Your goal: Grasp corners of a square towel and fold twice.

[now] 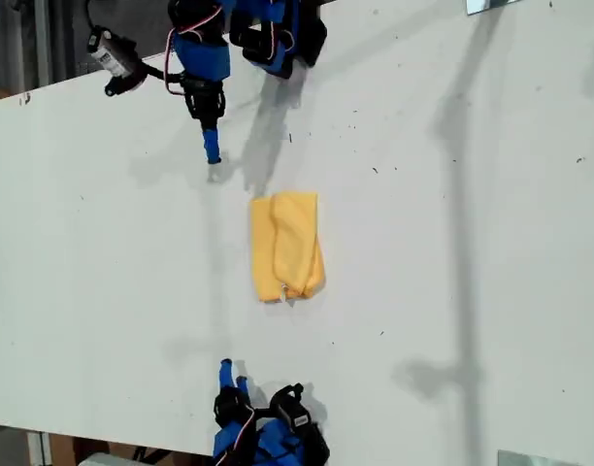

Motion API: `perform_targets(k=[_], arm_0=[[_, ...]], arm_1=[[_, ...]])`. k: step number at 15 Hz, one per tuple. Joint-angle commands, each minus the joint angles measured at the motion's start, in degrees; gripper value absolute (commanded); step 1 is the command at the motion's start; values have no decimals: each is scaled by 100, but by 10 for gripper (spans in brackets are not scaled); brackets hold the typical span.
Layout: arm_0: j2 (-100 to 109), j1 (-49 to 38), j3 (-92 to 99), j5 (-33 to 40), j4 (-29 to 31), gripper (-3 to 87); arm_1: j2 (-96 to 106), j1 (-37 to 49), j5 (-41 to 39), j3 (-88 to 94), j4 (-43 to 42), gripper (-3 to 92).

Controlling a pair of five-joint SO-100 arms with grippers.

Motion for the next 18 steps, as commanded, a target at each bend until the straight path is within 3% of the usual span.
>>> perform_targets(k=[1, 3, 4, 6, 7, 8, 9, 13, 18], arm_0=[[44, 984, 35, -475, -9, 254], [44, 1310, 132, -773, 44, 233], [26, 1354, 237, -1459, 70, 229], [35, 1521, 246, -1529, 62, 222], [35, 1608, 246, -1204, 62, 219], [35, 1635, 246, -1099, 53, 215], [35, 1644, 264, -738, 35, 211], [35, 1635, 281, 686, -26, 194], [35, 1626, 281, 642, -26, 173]], arm_1=[[1521, -316, 325, 861, 0, 192], [1617, -510, 422, 1099, -264, 210], [1617, -396, 765, 1266, -105, 197], [1617, -281, 2549, 1749, 562, 184], [1617, -211, 3542, 1784, 1204, 159], [1617, -343, 3841, 1731, 1670, 155], [1617, -431, 4641, 1828, 2118, 159], [1617, -633, 4702, 1731, 2250, 169], [1617, -606, 4720, 1714, 2276, 166]])
